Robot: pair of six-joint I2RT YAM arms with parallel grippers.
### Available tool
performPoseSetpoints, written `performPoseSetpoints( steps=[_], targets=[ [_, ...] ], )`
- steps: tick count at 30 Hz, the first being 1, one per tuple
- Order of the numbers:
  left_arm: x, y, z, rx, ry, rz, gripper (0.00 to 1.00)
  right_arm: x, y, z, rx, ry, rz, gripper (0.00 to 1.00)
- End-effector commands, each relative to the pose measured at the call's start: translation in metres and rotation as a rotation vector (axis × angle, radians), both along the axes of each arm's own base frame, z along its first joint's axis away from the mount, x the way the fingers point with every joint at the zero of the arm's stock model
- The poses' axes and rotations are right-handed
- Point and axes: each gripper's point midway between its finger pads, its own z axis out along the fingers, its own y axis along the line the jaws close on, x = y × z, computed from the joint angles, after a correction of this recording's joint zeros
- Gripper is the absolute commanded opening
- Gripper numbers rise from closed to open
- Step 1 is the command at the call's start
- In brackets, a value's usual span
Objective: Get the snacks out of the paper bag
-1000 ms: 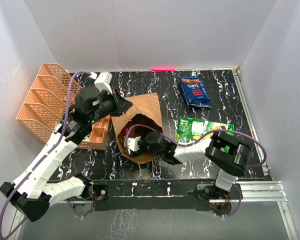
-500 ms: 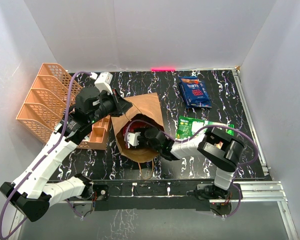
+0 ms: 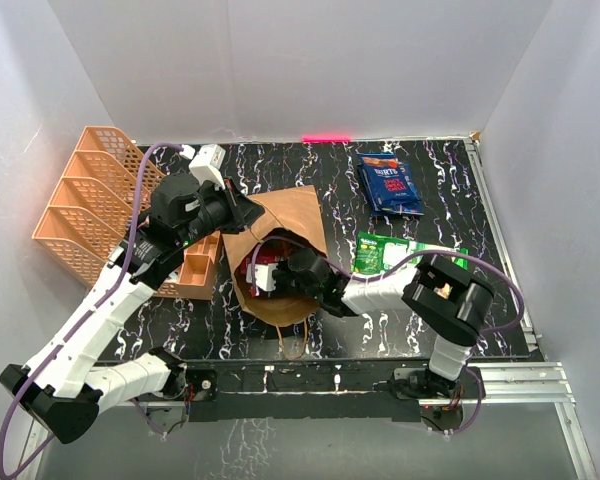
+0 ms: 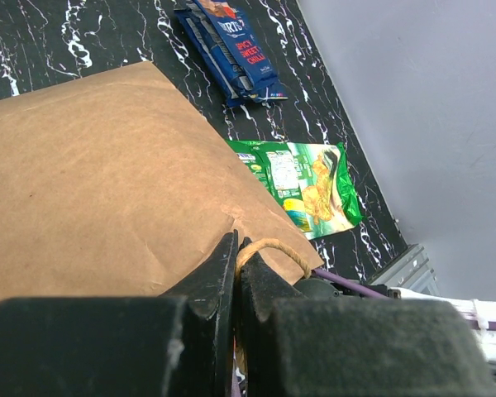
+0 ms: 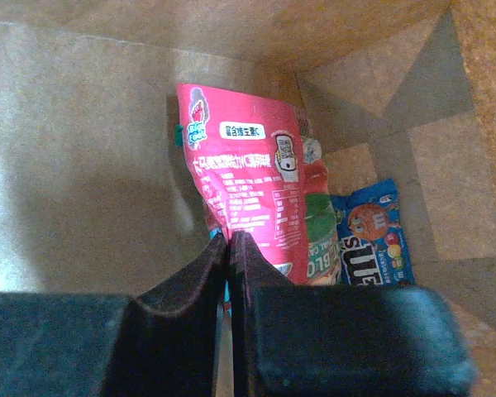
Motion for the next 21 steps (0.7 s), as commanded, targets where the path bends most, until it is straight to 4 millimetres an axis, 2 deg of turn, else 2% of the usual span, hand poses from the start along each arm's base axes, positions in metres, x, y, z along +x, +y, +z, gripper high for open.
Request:
performPoseSetpoints(
  steps=[1,4,7,14,21],
  targets=[
    [-0.002,0.006,0.022,-0.023,-0.058,0.01,0.0,-0.001,0.01,0.038,0.095,-0.007,0.014,0.08],
    [-0.001,0.007,0.022,-0.02,-0.055,0.018,0.0,-0.006,0.008,0.049,0.116,0.005,0.025,0.08],
    [-0.001,0.008,0.022,-0.016,-0.054,0.027,0.0,-0.02,0.004,0.059,0.136,0.034,0.064,0.08],
    [0.004,0.011,0.018,-0.014,-0.042,0.06,0.0,-0.075,-0.016,0.082,0.151,0.218,0.195,0.08],
    [0.011,0.01,0.015,-0.011,-0.043,0.083,0.0,-0.138,-0.058,0.11,0.156,0.424,0.279,0.08]
  ],
)
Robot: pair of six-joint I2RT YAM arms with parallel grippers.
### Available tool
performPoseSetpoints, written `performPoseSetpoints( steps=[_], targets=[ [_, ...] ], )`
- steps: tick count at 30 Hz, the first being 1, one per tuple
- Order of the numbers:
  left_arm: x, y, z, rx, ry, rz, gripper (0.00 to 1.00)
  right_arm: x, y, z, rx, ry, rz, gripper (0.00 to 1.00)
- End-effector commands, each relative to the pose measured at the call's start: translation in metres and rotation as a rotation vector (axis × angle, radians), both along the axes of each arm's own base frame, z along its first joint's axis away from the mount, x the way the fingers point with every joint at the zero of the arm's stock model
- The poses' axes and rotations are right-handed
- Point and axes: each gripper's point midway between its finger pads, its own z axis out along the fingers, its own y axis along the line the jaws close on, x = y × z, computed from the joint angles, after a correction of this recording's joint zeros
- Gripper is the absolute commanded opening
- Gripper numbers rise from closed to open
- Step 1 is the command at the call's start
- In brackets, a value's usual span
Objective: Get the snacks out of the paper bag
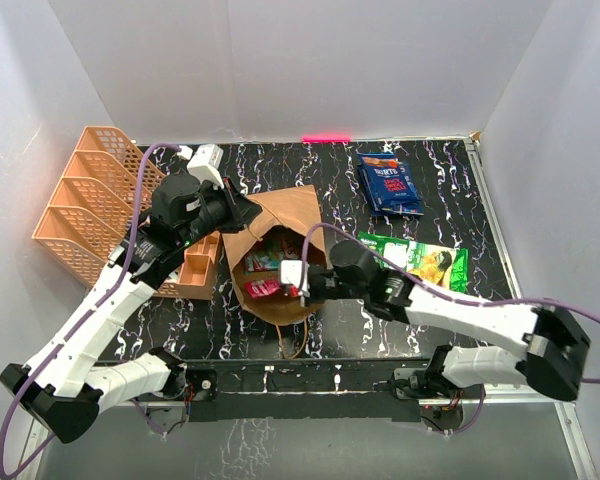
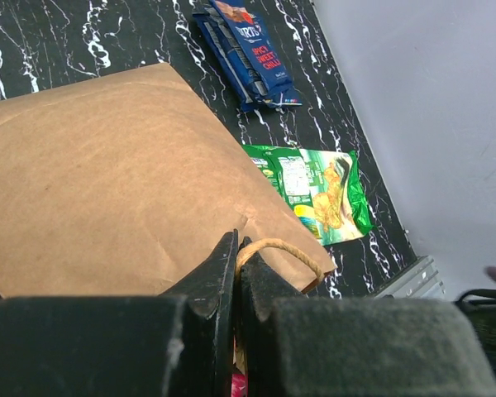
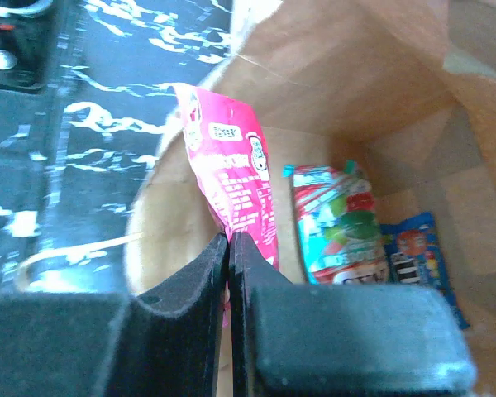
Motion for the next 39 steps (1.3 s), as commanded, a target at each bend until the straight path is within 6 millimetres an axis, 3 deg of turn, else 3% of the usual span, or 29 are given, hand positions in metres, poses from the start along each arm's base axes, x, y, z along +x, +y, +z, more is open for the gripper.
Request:
performPoseSetpoints(
  steps=[1,6,9,13,15,18,20,24,28,31,36,39],
  targets=[
    [0.008,0.006,0.018,-0.02,-0.051,0.046,0.0,-0.053,-0.032,0.014,-0.002,0.212,0.071,0.08],
    [0.012,0.009,0.016,-0.014,-0.054,0.075,0.0,-0.07,-0.064,0.06,0.085,0.37,-0.066,0.08],
    [0.013,0.01,0.014,-0.015,-0.052,0.082,0.0,-0.063,-0.083,0.107,0.204,0.399,-0.205,0.08],
    [0.013,0.011,0.011,-0.013,-0.045,0.087,0.0,-0.046,-0.113,0.184,0.431,0.327,-0.358,0.08],
    [0.012,0.011,0.01,-0.013,-0.043,0.089,0.0,-0.039,-0.125,0.209,0.514,0.266,-0.398,0.08],
    [0.011,0.012,0.012,-0.015,-0.045,0.093,0.0,-0.012,-0.149,0.229,0.633,0.195,-0.577,0.08],
    [0.01,0.014,0.014,-0.017,-0.05,0.098,0.0,0.017,-0.174,0.23,0.704,0.165,-0.8,0.08],
    [0.009,0.015,0.014,-0.017,-0.05,0.097,0.0,0.047,-0.214,0.223,0.808,0.148,-1.126,0.08],
    [0.008,0.015,0.014,-0.018,-0.046,0.097,0.0,0.066,-0.248,0.181,0.732,0.077,-1.461,0.08],
    [0.008,0.014,0.014,-0.019,-0.045,0.095,0.0,0.078,-0.243,0.133,0.533,0.069,-1.557,0.08],
    [0.008,0.013,0.012,-0.021,-0.038,0.089,0.0,0.093,-0.257,0.029,0.221,0.414,-1.749,0.08],
    [0.008,0.011,0.01,-0.032,-0.034,0.083,0.0,0.092,-0.26,-0.01,0.108,0.5,-1.763,0.07]
  ],
)
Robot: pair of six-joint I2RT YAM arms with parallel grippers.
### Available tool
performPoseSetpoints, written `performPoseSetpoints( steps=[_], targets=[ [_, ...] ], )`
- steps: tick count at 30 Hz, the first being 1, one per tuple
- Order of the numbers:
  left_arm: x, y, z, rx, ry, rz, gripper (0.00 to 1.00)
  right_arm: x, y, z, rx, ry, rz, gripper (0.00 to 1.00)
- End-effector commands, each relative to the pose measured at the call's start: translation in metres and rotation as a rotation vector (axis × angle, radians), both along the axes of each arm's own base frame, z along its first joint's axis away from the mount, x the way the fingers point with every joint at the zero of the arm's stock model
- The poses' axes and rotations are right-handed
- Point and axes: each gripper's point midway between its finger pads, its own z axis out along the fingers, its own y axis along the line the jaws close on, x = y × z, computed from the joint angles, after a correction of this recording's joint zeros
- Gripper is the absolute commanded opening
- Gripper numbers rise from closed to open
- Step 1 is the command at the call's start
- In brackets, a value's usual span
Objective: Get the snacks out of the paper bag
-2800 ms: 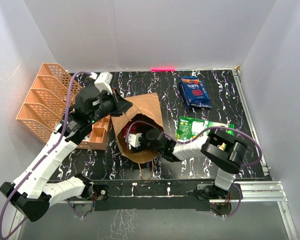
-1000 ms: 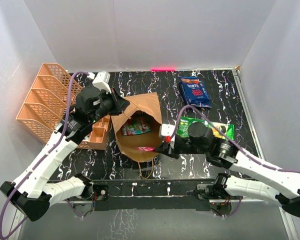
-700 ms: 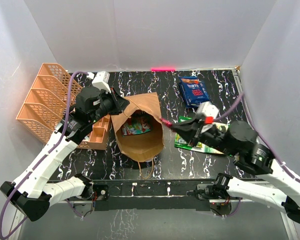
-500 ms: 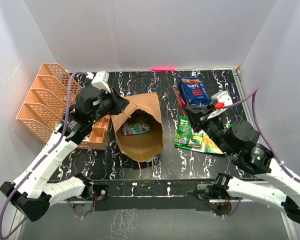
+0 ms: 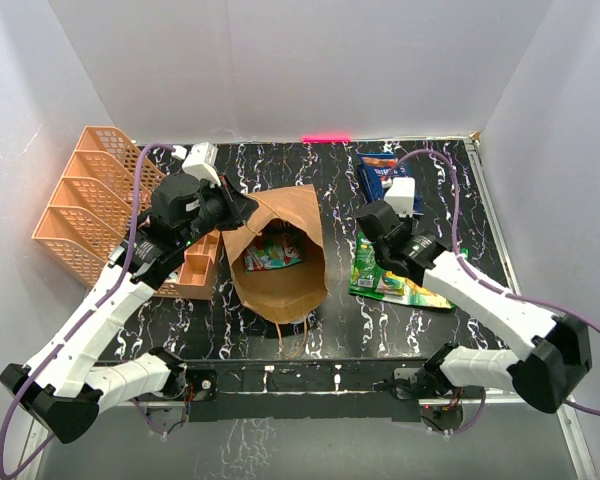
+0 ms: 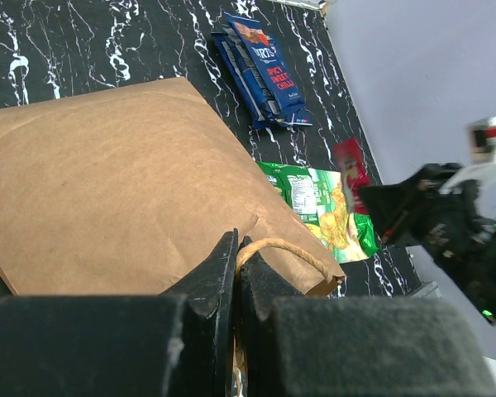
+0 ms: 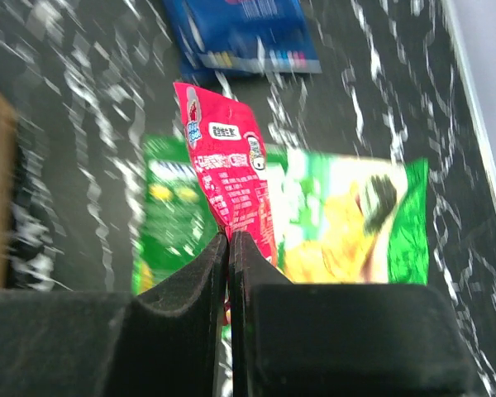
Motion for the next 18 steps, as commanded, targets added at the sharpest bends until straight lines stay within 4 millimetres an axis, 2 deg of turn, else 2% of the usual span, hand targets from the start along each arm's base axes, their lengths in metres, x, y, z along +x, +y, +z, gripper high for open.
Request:
performPoseSetpoints(
  steps=[1,4,7,15,18],
  targets=[
    [-0.002,0.002,0.009,-0.03,-0.024,0.002,0.0,-0.019,-0.016,-0.049,0.064,0.205,-0.069,0.08],
    [-0.003,0.002,0.01,-0.027,-0.018,-0.002,0.0,-0.014,-0.023,-0.055,0.023,0.21,-0.075,0.08],
    [-0.004,0.003,0.011,-0.027,-0.022,0.005,0.0,-0.01,-0.033,-0.07,0.007,0.255,-0.105,0.08],
    [-0.004,0.004,0.012,-0.026,-0.022,0.004,0.0,0.001,-0.037,-0.109,-0.035,0.303,-0.133,0.08],
    [-0.004,0.004,0.012,-0.029,-0.024,0.003,0.0,0.006,-0.032,-0.123,-0.031,0.32,-0.126,0.08]
  ],
)
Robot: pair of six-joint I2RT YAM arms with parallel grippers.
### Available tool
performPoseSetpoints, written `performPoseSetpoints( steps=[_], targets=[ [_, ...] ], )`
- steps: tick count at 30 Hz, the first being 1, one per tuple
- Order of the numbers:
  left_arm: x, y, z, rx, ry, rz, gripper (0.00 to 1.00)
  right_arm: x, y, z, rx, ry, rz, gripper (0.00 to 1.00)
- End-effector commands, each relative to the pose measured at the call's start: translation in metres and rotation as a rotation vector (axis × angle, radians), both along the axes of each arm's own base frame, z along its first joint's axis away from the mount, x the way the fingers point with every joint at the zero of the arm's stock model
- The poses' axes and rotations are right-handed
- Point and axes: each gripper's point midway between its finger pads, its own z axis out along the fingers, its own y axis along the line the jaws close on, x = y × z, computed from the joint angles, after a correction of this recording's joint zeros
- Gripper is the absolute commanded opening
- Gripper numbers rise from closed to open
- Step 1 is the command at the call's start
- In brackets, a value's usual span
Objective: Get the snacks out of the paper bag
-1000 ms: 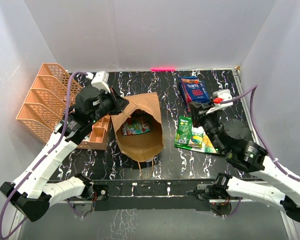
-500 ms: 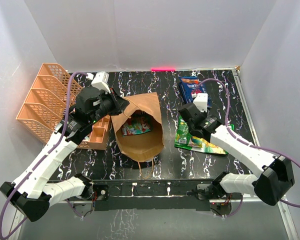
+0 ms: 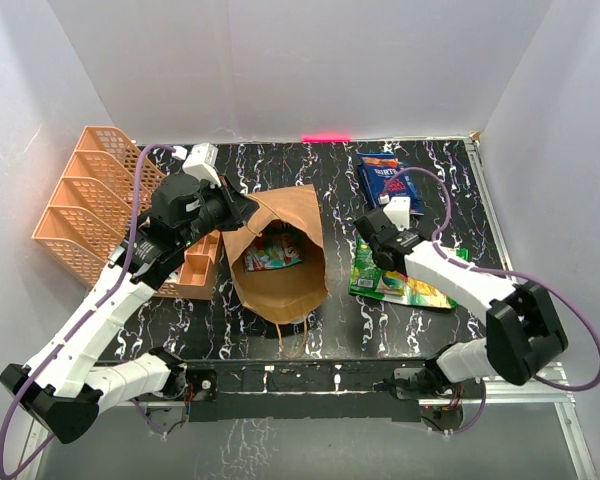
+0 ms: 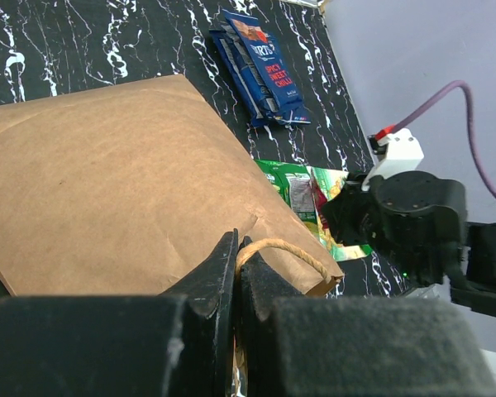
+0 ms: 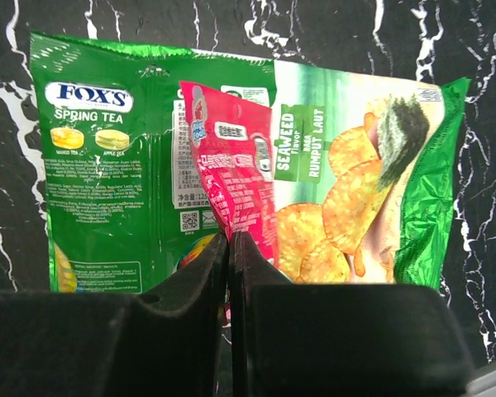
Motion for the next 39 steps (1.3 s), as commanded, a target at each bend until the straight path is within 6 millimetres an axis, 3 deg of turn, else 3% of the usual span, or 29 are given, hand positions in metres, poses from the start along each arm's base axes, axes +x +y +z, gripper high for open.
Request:
performPoseSetpoints(
  steps=[1,8,12,15,19,22,24,28,30,33,35,37,39],
  targets=[
    [-0.003,0.004,0.014,-0.021,-0.033,0.006,0.0,0.019,0.011,-0.008,0.039,-0.048,-0.005,0.08],
    [-0.003,0.005,0.013,-0.014,-0.032,0.006,0.0,0.017,0.036,-0.04,0.142,0.039,0.015,0.08],
    [-0.004,0.005,0.013,-0.014,-0.031,0.006,0.0,0.013,0.04,-0.052,0.165,0.075,0.016,0.08],
    [-0.005,0.006,0.013,-0.01,-0.031,0.005,0.0,0.011,0.034,-0.048,0.139,0.069,0.008,0.18],
    [-0.006,0.008,0.013,-0.006,-0.034,0.009,0.0,0.009,0.027,-0.018,0.133,0.022,0.015,0.61],
    [-0.006,0.008,0.013,-0.006,-0.035,0.009,0.0,0.011,0.034,0.026,0.196,-0.078,0.097,0.87],
    [-0.006,0.006,0.012,-0.011,-0.032,0.005,0.0,0.011,0.042,0.053,0.23,-0.149,0.217,0.99],
    [-0.004,0.001,0.009,-0.027,-0.028,-0.011,0.0,0.004,0.065,0.078,0.316,-0.262,0.432,0.99],
    [-0.003,-0.002,0.009,-0.032,-0.025,-0.021,0.0,-0.005,0.089,0.091,0.406,-0.309,0.584,0.99],
    [-0.004,0.0,0.01,-0.023,-0.024,-0.015,0.0,-0.043,0.144,0.14,0.551,-0.474,0.986,0.99],
    [-0.004,0.002,0.009,-0.019,-0.024,-0.007,0.0,-0.072,0.169,0.169,0.587,-0.622,1.167,0.99],
    [-0.005,0.003,0.008,-0.018,-0.024,-0.005,0.0,-0.094,0.186,0.18,0.567,-0.697,1.279,0.99],
    [-0.004,0.003,0.007,-0.019,-0.02,-0.004,0.0,-0.114,0.209,0.172,0.515,-0.67,1.415,0.99]
  ],
)
